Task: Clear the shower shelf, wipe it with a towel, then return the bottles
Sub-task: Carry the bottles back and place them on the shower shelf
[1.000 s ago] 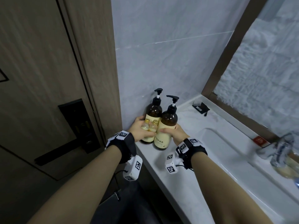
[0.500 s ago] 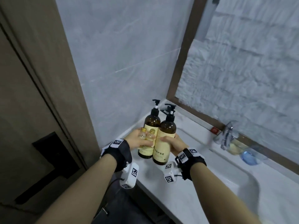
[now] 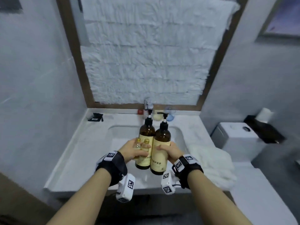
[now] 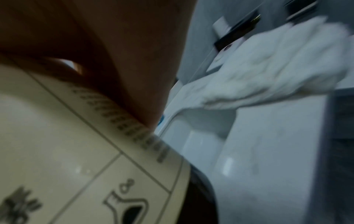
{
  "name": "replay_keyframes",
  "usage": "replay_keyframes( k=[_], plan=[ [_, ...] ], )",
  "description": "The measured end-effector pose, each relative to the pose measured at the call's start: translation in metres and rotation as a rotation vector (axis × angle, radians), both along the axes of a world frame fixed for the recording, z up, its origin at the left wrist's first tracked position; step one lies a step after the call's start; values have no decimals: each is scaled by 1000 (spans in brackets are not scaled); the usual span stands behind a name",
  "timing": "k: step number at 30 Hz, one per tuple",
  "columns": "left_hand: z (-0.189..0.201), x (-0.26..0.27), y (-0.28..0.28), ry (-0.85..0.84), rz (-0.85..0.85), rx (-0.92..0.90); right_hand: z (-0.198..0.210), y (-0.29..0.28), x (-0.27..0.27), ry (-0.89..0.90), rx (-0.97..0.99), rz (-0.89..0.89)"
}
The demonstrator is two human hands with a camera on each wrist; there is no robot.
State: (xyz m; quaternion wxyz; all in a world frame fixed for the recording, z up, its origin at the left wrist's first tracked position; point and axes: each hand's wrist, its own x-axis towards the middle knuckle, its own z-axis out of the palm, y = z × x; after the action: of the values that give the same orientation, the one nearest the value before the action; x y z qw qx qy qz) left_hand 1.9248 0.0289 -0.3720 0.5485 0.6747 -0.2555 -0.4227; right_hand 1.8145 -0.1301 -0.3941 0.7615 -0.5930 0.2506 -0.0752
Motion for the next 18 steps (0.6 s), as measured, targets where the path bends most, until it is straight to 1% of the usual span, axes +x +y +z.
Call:
replay_keyframes(
  k=[4, 9, 13, 18],
  plan=[
    [1, -60, -56, -11, -199, 3, 10, -26, -92, 11, -22, -184],
    [6, -157, -121, 10, -471, -6, 17, -49, -217, 47, -35, -445],
    [10, -242, -162, 23, -636, -28, 25, -53, -314, 53, -59, -643],
    [15, -354, -197, 31, -879, -30, 32, -44, -436, 87, -73, -874]
  ],
)
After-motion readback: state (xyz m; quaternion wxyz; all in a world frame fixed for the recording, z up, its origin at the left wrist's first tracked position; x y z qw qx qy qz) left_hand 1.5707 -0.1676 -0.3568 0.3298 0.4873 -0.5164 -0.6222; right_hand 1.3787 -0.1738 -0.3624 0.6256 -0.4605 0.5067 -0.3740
